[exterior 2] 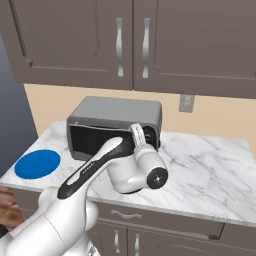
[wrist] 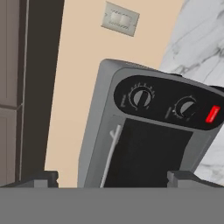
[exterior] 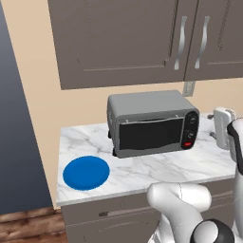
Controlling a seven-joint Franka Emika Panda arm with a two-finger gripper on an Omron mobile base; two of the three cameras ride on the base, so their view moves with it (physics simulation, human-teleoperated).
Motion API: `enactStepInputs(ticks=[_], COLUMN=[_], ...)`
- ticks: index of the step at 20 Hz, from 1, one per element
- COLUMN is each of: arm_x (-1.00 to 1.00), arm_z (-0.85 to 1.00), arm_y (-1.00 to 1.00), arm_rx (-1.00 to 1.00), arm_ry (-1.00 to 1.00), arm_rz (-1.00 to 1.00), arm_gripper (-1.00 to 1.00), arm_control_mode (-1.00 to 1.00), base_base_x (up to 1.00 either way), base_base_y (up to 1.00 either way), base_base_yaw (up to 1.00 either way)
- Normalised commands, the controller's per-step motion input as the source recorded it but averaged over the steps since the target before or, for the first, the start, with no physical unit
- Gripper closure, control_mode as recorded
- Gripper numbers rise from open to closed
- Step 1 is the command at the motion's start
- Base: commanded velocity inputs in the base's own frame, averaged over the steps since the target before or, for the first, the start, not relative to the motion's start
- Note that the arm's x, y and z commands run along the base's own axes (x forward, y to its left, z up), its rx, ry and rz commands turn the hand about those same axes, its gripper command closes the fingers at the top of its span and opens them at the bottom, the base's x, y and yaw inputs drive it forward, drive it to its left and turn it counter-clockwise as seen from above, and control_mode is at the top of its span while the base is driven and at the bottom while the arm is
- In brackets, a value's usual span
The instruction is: Pull the toaster oven rack outwards. Pick up the baguette from the plate and place it on the toaster oven rack. Close the toaster oven door fully and set the temperature to the lowest setting.
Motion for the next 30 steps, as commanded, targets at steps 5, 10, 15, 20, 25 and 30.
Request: enactStepInputs(ticks=[5,10,15,20,25,30], arm_x=[0.14,0.11,0.11,0.07,0.07,0.10], arm_z=[0.00,-0.06,-0.09,0.00,-0.04,-0.06], arm_y=[0.00,0.00,0.01,0.00,0.00,0.00], arm_rx=[0.00,0.00,0.00,0.00,0.00,0.00], arm_ry=[0.00,0.00,0.00,-0.01,0.00,0.00], arm_rz=[0.03,0.03,0.04,0.02,0.02,0.02], arm_gripper=[-1.00,-1.00,-1.00,-1.00,-1.00,-1.00], arm_control_mode=[-1.00,-1.00,-1.00,-1.00,-1.00,-1.00], base_base_x=[0.00,0.00,0.00,0.00,0.00,0.00], base_base_y=[0.00,0.00,0.00,0.00,0.00,0.00], base_base_yaw=[0.00,0.00,0.00,0.00,0.00,0.00])
